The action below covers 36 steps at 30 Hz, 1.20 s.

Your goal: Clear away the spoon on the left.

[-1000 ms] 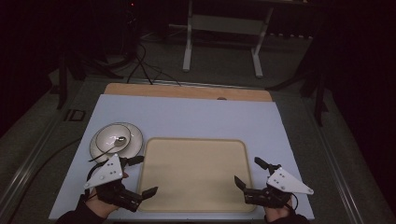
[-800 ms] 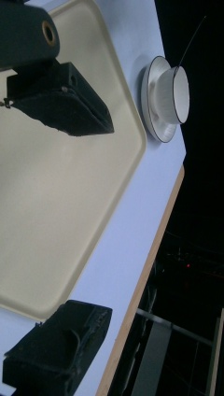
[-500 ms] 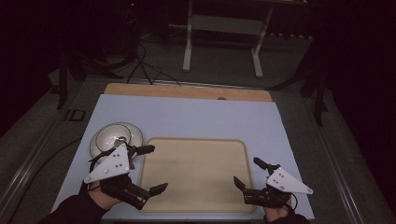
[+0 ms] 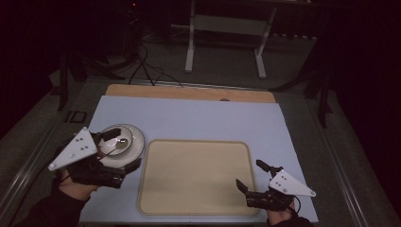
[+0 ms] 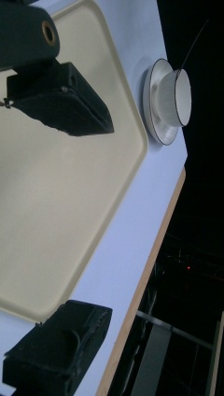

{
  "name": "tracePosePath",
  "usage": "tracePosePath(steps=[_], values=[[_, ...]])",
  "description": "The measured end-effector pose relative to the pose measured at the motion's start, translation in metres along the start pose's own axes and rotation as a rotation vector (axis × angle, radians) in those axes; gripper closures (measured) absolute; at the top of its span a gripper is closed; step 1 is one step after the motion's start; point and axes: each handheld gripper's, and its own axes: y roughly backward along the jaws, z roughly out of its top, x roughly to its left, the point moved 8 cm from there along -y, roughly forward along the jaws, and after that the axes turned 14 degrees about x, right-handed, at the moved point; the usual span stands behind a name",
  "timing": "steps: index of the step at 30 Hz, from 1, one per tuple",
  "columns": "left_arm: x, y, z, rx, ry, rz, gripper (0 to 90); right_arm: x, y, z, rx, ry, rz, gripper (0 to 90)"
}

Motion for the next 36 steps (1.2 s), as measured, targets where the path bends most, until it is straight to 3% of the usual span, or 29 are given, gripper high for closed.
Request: tracePosePath(steps=[5, 10, 15, 16, 18, 21, 24, 31, 36], values=[[0.035, 0.012, -0.021, 0.016, 0.126, 0.128, 4.0, 0.0, -0.001, 0.0, 0.003, 0.001, 0.0, 10.9], [0.058, 0.017, -0.044, 0.05, 0.245, 0.22, 4.1, 0.0, -0.002, -0.001, 0.007, -0.002, 0.003, 10.9], [0.074, 0.012, -0.071, 0.115, 0.341, 0.251, 4.9, 0.0, -0.002, -0.001, 0.009, -0.002, 0.003, 10.9], [0.074, 0.012, -0.071, 0.115, 0.341, 0.251, 5.5, 0.0, -0.002, -0.001, 0.009, -0.002, 0.003, 10.9], [0.081, 0.009, -0.086, 0.147, 0.415, 0.272, 6.0, 0.0, -0.002, -0.001, 0.009, 0.001, 0.001, 10.9], [0.087, 0.005, -0.102, 0.213, 0.493, 0.312, 7.1, 0.0, -0.003, -0.001, 0.011, -0.001, 0.0, 10.9], [0.09, 0.003, -0.112, 0.234, 0.562, 0.329, 13.2, 0.0, -0.003, -0.002, 0.014, -0.004, 0.0, 10.9], [0.091, -0.005, -0.131, 0.257, 0.685, 0.299, 23.3, 0.0, -0.003, -0.002, 0.014, -0.002, -0.001, 10.9], [0.095, -0.008, -0.143, 0.244, 0.768, 0.284, 37.7, 0.0, -0.004, -0.002, 0.017, 0.0, -0.001, 10.9]])
